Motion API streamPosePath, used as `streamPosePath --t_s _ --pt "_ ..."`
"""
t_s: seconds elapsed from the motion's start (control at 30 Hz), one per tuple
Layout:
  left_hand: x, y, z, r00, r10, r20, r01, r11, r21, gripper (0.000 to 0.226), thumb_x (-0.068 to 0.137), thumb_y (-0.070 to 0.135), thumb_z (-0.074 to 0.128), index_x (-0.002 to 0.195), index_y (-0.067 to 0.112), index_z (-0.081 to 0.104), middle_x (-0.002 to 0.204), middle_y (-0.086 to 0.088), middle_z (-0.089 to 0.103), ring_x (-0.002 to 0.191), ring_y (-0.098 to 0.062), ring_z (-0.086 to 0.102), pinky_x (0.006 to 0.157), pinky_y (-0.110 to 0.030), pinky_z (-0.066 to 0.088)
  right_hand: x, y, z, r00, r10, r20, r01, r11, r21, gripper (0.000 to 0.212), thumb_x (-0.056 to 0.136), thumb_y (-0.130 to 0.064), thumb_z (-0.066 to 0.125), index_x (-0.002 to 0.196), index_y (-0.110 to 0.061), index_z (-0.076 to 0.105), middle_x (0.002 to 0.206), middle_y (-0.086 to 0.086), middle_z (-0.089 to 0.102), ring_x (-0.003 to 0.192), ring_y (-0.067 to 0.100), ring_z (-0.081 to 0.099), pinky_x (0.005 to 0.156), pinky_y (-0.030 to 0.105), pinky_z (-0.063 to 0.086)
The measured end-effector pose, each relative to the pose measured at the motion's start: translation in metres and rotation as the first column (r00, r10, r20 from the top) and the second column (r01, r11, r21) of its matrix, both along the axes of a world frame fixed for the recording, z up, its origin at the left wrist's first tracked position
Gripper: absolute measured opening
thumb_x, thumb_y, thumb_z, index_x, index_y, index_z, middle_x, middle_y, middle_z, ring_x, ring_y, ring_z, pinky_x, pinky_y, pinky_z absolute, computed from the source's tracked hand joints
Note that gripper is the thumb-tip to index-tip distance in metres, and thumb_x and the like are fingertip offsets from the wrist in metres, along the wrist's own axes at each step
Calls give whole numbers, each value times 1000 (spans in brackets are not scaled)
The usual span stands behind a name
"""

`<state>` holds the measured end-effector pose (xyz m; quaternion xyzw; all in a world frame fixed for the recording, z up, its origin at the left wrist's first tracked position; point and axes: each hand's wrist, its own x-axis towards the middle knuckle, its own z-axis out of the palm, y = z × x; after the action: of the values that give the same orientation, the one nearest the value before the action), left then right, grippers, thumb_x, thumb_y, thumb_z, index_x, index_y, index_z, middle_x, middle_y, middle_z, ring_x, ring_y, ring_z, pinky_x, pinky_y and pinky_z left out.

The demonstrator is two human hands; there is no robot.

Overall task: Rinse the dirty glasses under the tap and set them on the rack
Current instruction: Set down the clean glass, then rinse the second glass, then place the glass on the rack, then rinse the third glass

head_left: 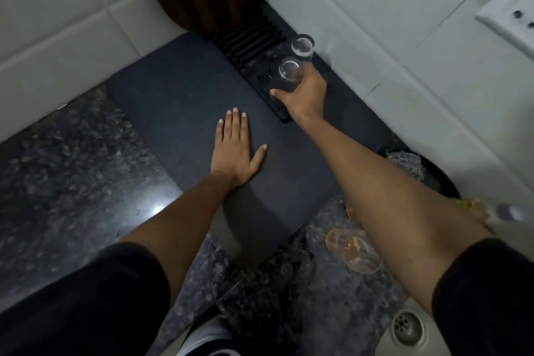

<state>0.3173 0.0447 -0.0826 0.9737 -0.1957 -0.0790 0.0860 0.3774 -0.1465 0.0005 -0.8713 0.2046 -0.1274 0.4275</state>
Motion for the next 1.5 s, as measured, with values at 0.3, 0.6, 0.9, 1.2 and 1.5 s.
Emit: streamPosePath --t_s 0.3,0.6,0.9,1.2,1.5 --pt "1 1 1 1000 4 -1 -4 1000 -2 92 100 70 14 162 3 3 170 -19 -1 158 -31 -7 127 -51 2 15 11 -8 1000 -13 -27 14 1000 5 60 62 -21 101 109 -15 65 98 -9 69 95 11 68 87 27 59" --pt "1 0 1 1000 3 -9 -3 1000 0 92 100 70 16 162 3 3 170 -19 -1 158 -30 -7 127 -51 2 21 16 -14 999 -26 -19 26 999 -20 62 61 -25 102 112 -14 67 101 -2 75 95 13 71 88 31 60" --pt "2 1 0 1000 10 -9 -10 1000 -9 92 100 70 16 162 3 4 170 -19 0 158 -31 -7 127 -50 1 12 14 -10 998 -69 0 69 998 1 60 63 -28 101 111 -9 71 97 -8 70 94 9 68 89 29 59" --pt "-14 -7 2 998 53 -42 -53 998 -16 85 104 59 22 160 -2 10 168 -25 6 157 -38 1 127 -50 4 -115 -6 52 986 50 -156 -62 995 -72 24 90 -26 80 106 -9 76 93 3 79 87 13 75 90 33 61" --pt "-171 -45 1 985 -161 -59 155 983 -94 79 104 52 23 159 -4 16 167 -25 12 156 -37 7 127 -50 9 -295 -29 45 899 259 -354 -385 851 -356 48 90 -46 76 115 -5 76 112 12 76 106 31 70 94 37 52"
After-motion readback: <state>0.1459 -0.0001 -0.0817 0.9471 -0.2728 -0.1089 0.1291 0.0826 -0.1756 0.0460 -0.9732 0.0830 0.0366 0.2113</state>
